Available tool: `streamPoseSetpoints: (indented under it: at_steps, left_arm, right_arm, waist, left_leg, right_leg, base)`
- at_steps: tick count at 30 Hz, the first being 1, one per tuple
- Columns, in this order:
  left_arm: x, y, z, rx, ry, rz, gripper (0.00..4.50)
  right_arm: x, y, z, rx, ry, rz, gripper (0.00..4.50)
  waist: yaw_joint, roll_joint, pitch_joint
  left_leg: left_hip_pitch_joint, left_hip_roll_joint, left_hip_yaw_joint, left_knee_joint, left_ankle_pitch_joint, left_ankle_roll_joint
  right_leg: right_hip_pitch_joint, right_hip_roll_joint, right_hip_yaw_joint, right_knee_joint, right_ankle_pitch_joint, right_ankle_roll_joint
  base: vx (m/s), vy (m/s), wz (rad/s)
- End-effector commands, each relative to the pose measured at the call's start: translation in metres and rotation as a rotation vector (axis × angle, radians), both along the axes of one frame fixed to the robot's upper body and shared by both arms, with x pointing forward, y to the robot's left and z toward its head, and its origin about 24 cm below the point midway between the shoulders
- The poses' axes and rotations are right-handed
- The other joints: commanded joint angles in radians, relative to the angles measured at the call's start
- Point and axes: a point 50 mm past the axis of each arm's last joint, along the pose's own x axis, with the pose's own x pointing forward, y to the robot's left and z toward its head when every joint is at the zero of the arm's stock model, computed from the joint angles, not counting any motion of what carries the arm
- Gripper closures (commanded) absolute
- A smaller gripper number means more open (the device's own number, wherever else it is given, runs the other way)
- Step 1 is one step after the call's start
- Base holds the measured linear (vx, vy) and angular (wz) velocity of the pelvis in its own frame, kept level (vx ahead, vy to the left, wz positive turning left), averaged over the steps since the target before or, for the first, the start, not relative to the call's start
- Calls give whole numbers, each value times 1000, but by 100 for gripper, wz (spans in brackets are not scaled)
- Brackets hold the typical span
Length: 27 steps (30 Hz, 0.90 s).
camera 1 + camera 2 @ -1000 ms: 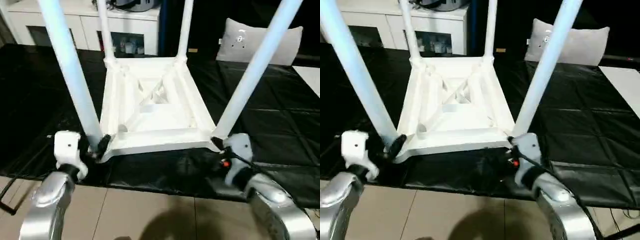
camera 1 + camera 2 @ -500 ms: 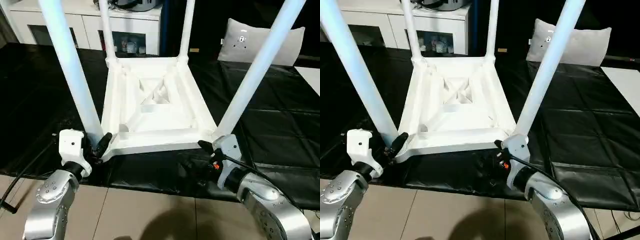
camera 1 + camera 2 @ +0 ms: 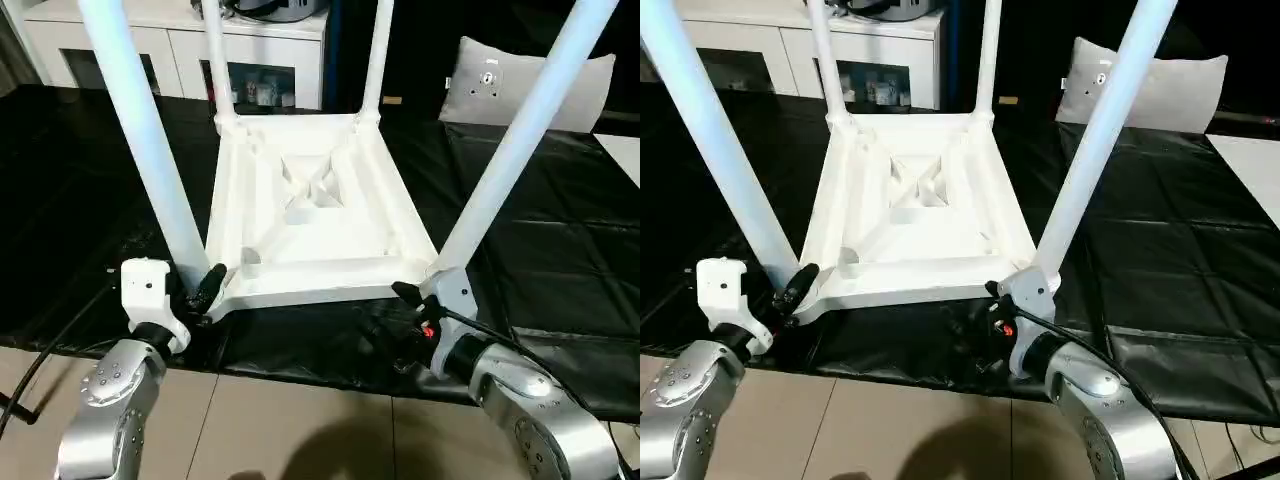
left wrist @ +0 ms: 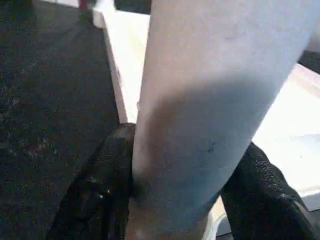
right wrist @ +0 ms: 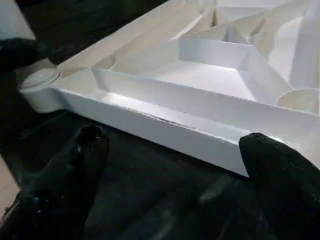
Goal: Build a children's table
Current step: Flip table
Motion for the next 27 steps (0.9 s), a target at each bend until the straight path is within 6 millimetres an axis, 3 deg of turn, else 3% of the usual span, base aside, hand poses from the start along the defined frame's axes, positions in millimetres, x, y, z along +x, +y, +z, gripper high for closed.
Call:
streamPoseSetpoints:
  at_steps: [1,6,12,15,18,20,27]
  left_arm:
    - [2,-8,-1,-257,40,30,241]
    - [2,-18,2,-485,80,26,240]
    - [-3,-30,0,-509,132,-42,242]
    - [-3,-32,0,-518,146,-55,243]
    - [-3,-33,0,-529,156,-63,243]
    - [-4,-34,1,-524,163,-75,243]
    - [-7,-35,-1,-486,188,-99,243]
  right_arm:
    - [4,-4,3,12,9,-31,0]
    - [7,-2,6,101,46,-56,0]
    - [16,5,12,201,70,-77,0]
    - [25,7,15,254,85,-104,0]
    - [34,10,19,328,109,-120,0]
    - [39,12,20,374,128,-122,0]
    - [53,19,25,525,150,-129,0]
  waist:
    - [-2,-12,-37]
    - [-1,-15,-38]
    - [-7,-8,-42]
    - [-5,-12,-40]
    - [0,-11,-40]
    - [0,-16,-41]
    - [1,-15,-43]
  left_leg:
    - [-2,106,-42,-90,-134,41]
    - [-7,102,-42,-86,-117,47]
    - [-7,110,-47,-89,-82,47]
    - [-1,109,-43,-91,-90,36]
    - [1,109,-41,-92,-80,29]
    - [0,111,-42,-93,-70,27]
    - [-1,110,-39,-92,-50,24]
  right_leg:
    - [42,-152,100,-90,-348,-32]
    - [41,-151,95,-97,-388,-22]
    - [41,-145,98,-83,-269,-35]
    - [40,-148,100,-84,-275,-49]
    - [41,-146,101,-82,-276,-42]
    - [42,-146,102,-80,-259,-40]
    - [44,-150,102,-74,-237,-45]
  base:
    - [0,0,0]
    - [0,0,0]
    - [0,0,0]
    - [0,0,0]
    - [0,0,0]
    - [0,0,0]
    - [0,0,0]
